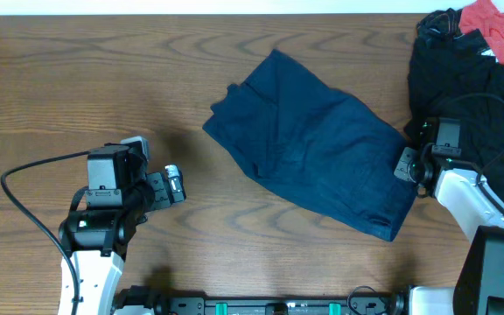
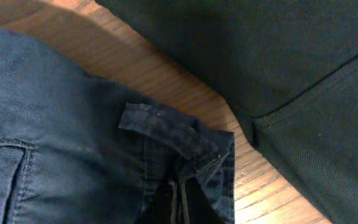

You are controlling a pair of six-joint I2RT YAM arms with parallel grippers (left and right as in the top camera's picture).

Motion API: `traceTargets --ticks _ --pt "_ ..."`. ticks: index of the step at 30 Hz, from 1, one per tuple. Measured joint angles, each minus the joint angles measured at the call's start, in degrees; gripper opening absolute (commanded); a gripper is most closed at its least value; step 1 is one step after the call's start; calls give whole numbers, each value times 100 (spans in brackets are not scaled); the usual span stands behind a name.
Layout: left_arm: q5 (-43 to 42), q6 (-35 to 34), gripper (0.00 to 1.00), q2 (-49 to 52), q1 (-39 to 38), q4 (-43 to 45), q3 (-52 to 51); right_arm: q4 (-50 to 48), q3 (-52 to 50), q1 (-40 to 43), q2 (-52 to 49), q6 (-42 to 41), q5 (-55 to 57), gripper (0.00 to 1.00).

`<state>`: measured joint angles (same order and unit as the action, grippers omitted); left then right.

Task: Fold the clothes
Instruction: 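Pull the navy pants out with the right gripper onto the table center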

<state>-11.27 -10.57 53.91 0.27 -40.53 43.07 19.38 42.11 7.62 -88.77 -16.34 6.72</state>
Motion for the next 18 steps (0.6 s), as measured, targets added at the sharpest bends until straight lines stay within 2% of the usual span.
traceTargets --ticks 6,11,14,18 --pt "0 0 98 0 0 0 0 46 39 0 28 358 -831 1" --pt "0 0 98 0 0 0 0 232 516 -420 498 632 -2802 1" --pt "0 -2 98 0 0 0 0 192 940 -1259 907 787 -3976 1" --pt "0 -4 98 0 0 2 0 302 1266 -2806 1300 1193 -5182 1"
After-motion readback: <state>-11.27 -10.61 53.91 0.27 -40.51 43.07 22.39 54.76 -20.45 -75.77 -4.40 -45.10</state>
